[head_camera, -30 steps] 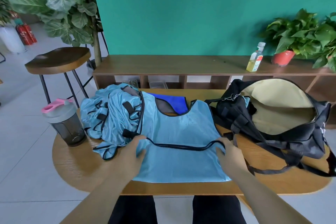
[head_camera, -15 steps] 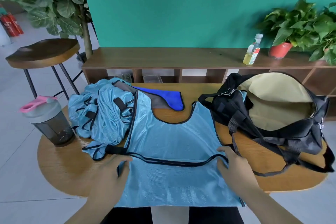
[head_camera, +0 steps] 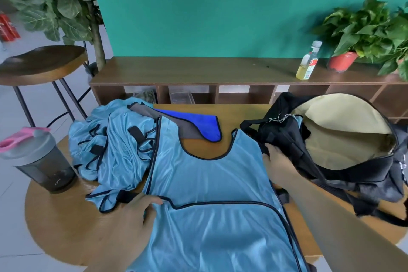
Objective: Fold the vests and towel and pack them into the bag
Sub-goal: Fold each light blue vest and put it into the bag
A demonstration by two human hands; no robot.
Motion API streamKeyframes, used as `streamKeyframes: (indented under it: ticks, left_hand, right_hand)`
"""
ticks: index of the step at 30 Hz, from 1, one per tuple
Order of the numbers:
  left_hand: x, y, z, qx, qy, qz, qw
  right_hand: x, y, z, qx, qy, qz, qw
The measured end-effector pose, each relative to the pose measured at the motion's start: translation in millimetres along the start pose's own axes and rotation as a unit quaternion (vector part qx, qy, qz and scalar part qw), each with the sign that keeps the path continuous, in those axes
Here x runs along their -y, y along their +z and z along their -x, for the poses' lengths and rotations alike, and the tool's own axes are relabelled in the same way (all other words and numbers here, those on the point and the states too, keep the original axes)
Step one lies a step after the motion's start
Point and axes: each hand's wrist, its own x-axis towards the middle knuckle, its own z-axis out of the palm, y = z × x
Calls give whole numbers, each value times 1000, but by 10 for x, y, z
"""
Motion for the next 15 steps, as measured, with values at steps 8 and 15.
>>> streamKeyframes:
  ticks: [8, 15]
  left_hand:
    - [-128, -115, -13, -11, -24, -21, 999]
    - [-393, -242, -45, 1, 48, 46, 998]
  right_hand:
    - [42, 3, -476, -108, 0, -50, 993]
    - [343, 68, -621, -30, 25, -65, 997]
